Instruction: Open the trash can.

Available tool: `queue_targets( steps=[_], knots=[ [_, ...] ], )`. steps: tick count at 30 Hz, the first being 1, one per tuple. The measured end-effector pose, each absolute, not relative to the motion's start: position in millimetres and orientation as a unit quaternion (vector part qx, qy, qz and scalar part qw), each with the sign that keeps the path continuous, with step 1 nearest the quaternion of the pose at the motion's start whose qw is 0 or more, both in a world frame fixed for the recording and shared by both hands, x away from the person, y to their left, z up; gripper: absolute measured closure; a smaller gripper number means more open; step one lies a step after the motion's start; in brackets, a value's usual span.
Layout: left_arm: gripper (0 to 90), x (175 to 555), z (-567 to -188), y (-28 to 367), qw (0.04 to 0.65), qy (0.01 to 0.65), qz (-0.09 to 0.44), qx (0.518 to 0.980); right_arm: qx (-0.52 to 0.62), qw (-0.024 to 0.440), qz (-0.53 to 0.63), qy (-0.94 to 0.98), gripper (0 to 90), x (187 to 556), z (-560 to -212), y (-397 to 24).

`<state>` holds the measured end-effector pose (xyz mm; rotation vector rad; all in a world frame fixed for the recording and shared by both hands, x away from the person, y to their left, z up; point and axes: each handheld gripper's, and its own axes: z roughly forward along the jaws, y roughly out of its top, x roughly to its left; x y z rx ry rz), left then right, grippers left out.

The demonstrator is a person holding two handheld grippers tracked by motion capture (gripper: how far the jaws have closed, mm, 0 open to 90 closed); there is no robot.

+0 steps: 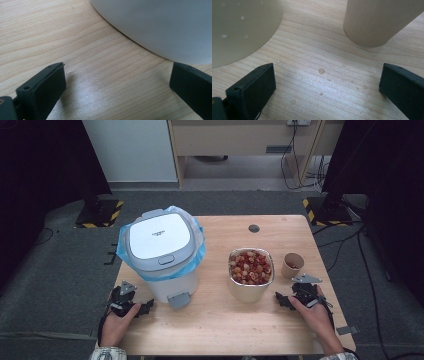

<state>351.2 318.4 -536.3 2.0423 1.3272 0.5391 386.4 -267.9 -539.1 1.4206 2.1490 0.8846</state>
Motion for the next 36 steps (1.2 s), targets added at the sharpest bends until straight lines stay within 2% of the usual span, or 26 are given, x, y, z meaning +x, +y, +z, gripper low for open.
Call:
queue_targets(
  steps=[6, 14, 20, 32, 36],
  knots=[
    [9.2, 347, -532, 319, 0.324, 0.503, 0.203, 0.775, 0.507, 0.208, 0.319, 0.774, 1.0, 387, -539, -268],
    [13.0, 324, -516, 308, 0.335, 0.486, 0.212, 0.779, 0.508, 0.208, 0.318, 0.773, 1.0, 387, -539, -267],
    [23.3, 306, -503, 304, 0.356, 0.475, 0.223, 0.773, 0.510, 0.209, 0.318, 0.771, 1.0, 387, -539, -267],
    [60.1, 296, -489, 303, 0.383, 0.464, 0.227, 0.766, 0.509, 0.211, 0.318, 0.772, 1.0, 386, -539, -267],
    [67.9, 293, -485, 302, 0.397, 0.462, 0.221, 0.762, 0.510, 0.210, 0.318, 0.771, 1.0, 386, -539, -267]
  ],
)
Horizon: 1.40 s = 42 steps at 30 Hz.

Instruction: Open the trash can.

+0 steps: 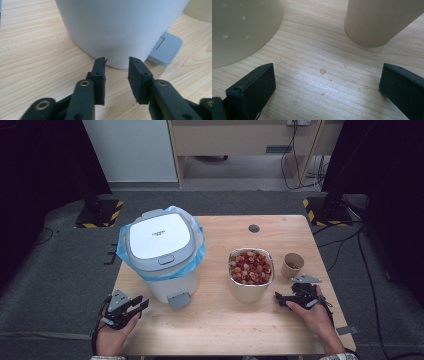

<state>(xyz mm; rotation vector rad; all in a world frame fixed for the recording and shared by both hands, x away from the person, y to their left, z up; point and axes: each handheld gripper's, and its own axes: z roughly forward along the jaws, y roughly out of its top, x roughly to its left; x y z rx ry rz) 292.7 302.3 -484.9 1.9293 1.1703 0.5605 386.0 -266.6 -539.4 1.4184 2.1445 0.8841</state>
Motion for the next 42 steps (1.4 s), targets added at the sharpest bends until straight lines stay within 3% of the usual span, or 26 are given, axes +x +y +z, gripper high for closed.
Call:
queue_targets(
  steps=[12, 33, 42],
  knots=[
    [81.9, 290, -480, 293, 0.409, 0.443, 0.201, 0.772, 0.510, 0.210, 0.318, 0.771, 1.0, 386, -539, -266],
    [89.7, 292, -476, 270, 0.427, 0.397, 0.201, 0.788, 0.510, 0.210, 0.318, 0.771, 1.0, 386, -539, -266],
    [89.8, 300, -481, 235, 0.404, 0.349, 0.203, 0.821, 0.510, 0.210, 0.318, 0.771, 1.0, 385, -539, -266]
  ],
)
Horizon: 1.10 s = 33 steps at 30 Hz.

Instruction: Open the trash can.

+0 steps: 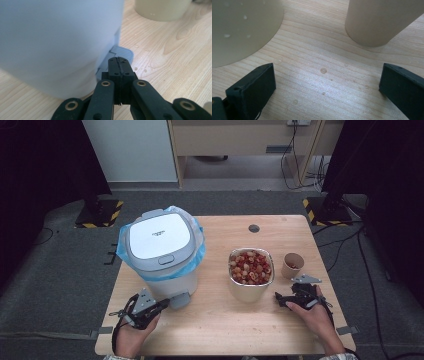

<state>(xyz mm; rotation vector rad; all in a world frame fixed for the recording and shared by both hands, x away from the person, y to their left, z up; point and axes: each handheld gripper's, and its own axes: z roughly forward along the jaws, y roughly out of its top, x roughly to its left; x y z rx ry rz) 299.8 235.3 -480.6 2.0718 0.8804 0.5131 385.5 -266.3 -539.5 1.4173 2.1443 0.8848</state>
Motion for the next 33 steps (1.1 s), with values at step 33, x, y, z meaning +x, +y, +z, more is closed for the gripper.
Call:
queue_targets(
  steps=[33],
  knots=[
    [89.6, 321, -505, 194, 0.338, 0.310, 0.240, 0.856, 0.508, 0.209, 0.318, 0.773, 1.0, 385, -539, -266]
  ],
)
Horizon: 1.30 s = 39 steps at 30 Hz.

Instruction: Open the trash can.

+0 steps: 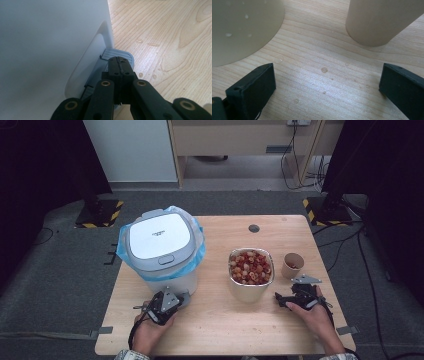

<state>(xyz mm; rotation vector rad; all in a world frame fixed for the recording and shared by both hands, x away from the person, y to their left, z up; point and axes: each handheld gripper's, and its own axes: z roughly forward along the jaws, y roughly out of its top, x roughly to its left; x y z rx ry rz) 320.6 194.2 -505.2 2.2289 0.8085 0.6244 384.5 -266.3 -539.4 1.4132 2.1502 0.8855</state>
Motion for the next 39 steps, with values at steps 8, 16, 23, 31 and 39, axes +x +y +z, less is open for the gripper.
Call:
queue_targets(
  steps=[8, 16, 23, 31, 39],
  knots=[
    [89.8, 316, -507, 185, 0.307, 0.295, 0.270, 0.864, 0.507, 0.208, 0.319, 0.773, 1.0, 384, -539, -266],
    [89.8, 317, -508, 187, 0.315, 0.313, 0.260, 0.858, 0.507, 0.208, 0.319, 0.774, 1.0, 384, -539, -266],
    [89.9, 318, -512, 186, 0.308, 0.313, 0.256, 0.861, 0.506, 0.207, 0.318, 0.774, 0.9, 384, -539, -266],
    [89.9, 321, -516, 187, 0.303, 0.319, 0.241, 0.865, 0.497, 0.206, 0.316, 0.782, 5.3, 386, -537, -269],
    [89.9, 321, -517, 186, 0.303, 0.316, 0.242, 0.866, 0.510, 0.249, 0.342, 0.749, 7.3, 386, -525, -279]
  ],
)
